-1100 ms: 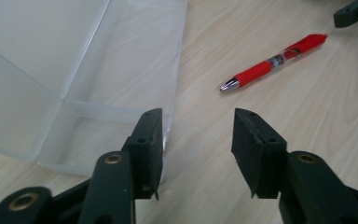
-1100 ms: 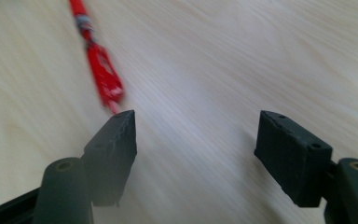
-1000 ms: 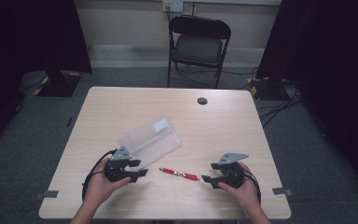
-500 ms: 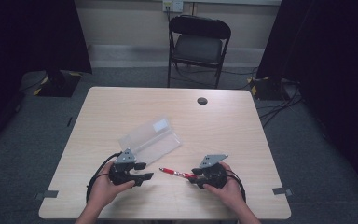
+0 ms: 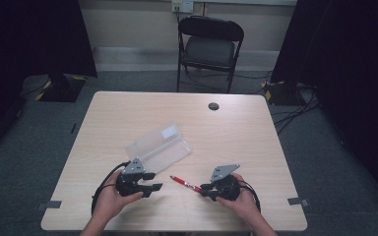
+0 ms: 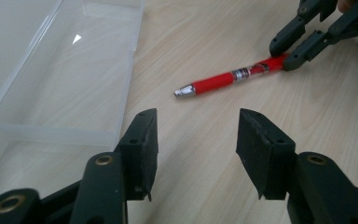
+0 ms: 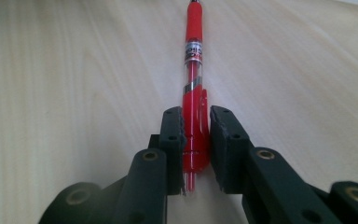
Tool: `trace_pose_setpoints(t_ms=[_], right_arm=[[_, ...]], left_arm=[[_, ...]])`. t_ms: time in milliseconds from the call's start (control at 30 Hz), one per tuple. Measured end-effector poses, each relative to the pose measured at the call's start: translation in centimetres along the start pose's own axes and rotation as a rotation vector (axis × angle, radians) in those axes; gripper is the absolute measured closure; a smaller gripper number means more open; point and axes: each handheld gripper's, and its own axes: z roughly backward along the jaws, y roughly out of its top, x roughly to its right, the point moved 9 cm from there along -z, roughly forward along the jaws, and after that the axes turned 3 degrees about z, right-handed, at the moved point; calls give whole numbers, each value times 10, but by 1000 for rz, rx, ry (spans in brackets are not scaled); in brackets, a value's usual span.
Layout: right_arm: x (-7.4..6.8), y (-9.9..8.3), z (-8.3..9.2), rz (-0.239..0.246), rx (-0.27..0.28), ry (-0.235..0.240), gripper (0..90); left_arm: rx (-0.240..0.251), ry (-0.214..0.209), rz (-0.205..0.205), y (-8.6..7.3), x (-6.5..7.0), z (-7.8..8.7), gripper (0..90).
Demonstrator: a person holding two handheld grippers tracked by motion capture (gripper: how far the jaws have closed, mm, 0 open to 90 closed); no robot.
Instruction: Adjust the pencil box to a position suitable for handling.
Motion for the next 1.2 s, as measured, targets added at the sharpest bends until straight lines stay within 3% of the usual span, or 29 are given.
trace_pose_setpoints(t_ms=[67,167,267,333,500,733,800,933,1033,1200], right_arm=[[-5,-2,2,5,-3,25,754],[-5,-5,5,1,-2,21,741],[-2,-8,7,-23,20,-1,632],[5,-11,11,-44,25,-41,563],[19,-18,18,-68,39,-107,516],[33,-24,23,-125,62,-171,414],[36,-27,26,-151,57,-188,368],[43,-35,35,-249,82,-189,266],[50,-40,40,-261,85,-229,230],[54,-46,44,-242,98,-243,197]], left_arm=[[0,-2,-4,1,2,-2,489],[-5,-14,-21,3,6,-5,488],[-3,-22,-28,6,10,-10,473],[-7,-26,-42,7,11,-12,463],[-12,-47,-60,10,15,-19,447],[-29,-70,-79,11,22,-30,437],[-36,-75,-89,11,24,-32,434],[-42,-79,-94,10,24,-35,432],[-41,-87,-94,10,25,-39,438],[-50,-92,-104,9,26,-42,446]])
